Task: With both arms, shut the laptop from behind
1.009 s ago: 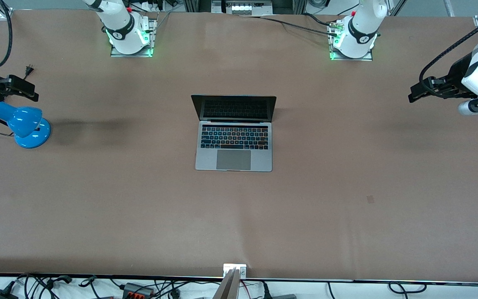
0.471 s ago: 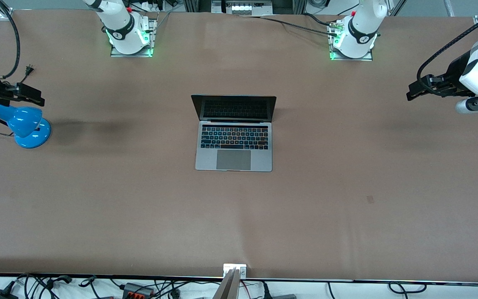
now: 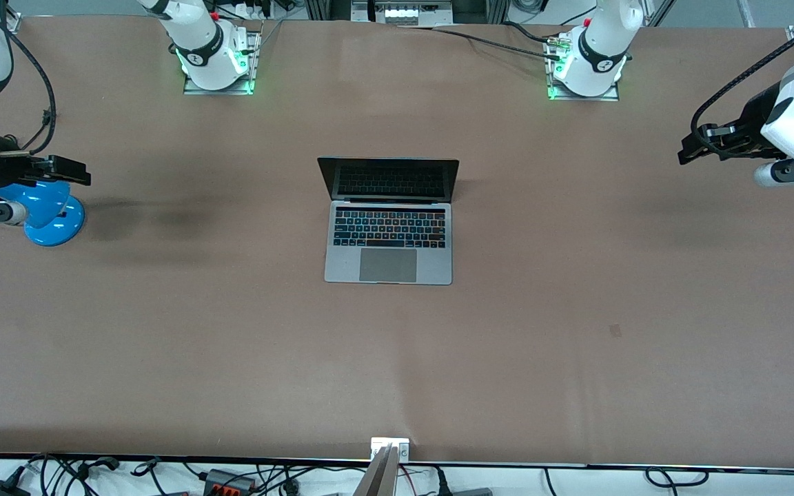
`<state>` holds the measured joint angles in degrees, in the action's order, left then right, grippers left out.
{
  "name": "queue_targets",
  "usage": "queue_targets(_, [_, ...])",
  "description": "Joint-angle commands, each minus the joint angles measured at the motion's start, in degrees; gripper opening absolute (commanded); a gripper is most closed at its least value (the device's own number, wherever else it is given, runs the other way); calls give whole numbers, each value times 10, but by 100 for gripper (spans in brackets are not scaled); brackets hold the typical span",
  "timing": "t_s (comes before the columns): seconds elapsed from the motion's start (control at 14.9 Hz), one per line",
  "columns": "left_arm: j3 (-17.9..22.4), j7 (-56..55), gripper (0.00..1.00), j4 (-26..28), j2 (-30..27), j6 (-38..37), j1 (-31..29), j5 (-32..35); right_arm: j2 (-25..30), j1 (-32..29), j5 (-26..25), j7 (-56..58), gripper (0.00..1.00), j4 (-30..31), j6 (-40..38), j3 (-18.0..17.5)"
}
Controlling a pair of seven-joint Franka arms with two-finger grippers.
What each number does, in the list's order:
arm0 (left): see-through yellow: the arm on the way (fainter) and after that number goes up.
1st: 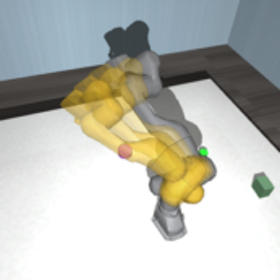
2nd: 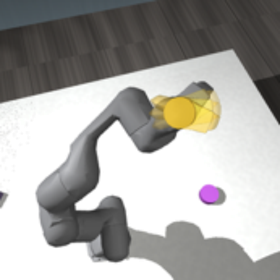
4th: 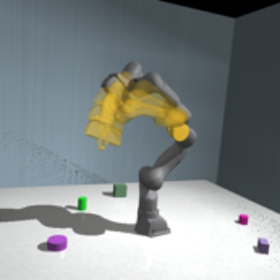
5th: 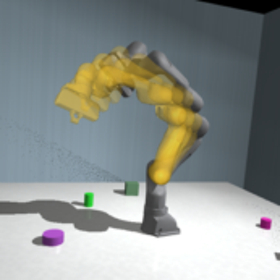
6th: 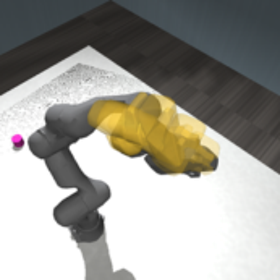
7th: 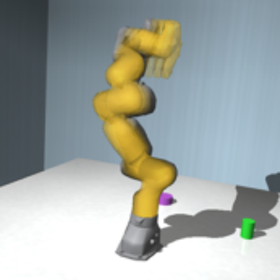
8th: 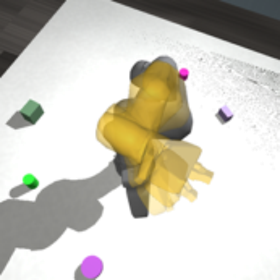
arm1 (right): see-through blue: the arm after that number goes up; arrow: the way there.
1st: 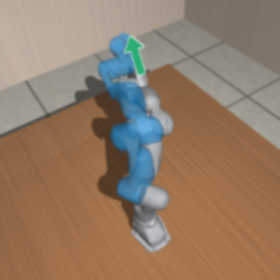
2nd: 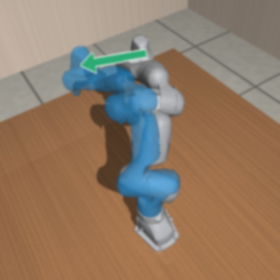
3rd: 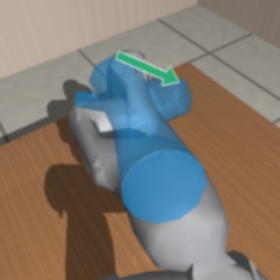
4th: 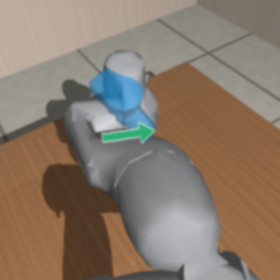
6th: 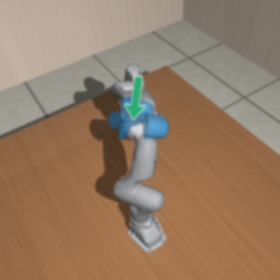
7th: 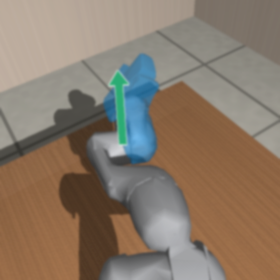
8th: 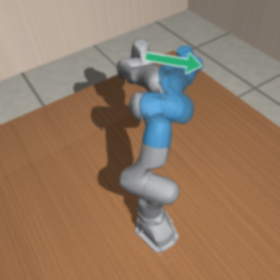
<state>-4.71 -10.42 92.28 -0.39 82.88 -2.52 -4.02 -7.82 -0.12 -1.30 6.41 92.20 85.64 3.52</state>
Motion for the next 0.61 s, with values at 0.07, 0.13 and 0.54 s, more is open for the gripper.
queue_targets(0.07, [-2, 18, 0, -11, -6, -37, -5, -7, 6, -1, 9, 12, 43, -8, -57, -4])
queue_targets(0.13, [-1, 17, 0, -11, -5, -28, -5, -10, 8, 0, 9, 10, 24, -8, -76, -4])
queue_targets(0.54, [-3, 33, 1, -5, 1, -15, 2, -11, 18, 3, 9, 7, 0, -4, -122, -8])
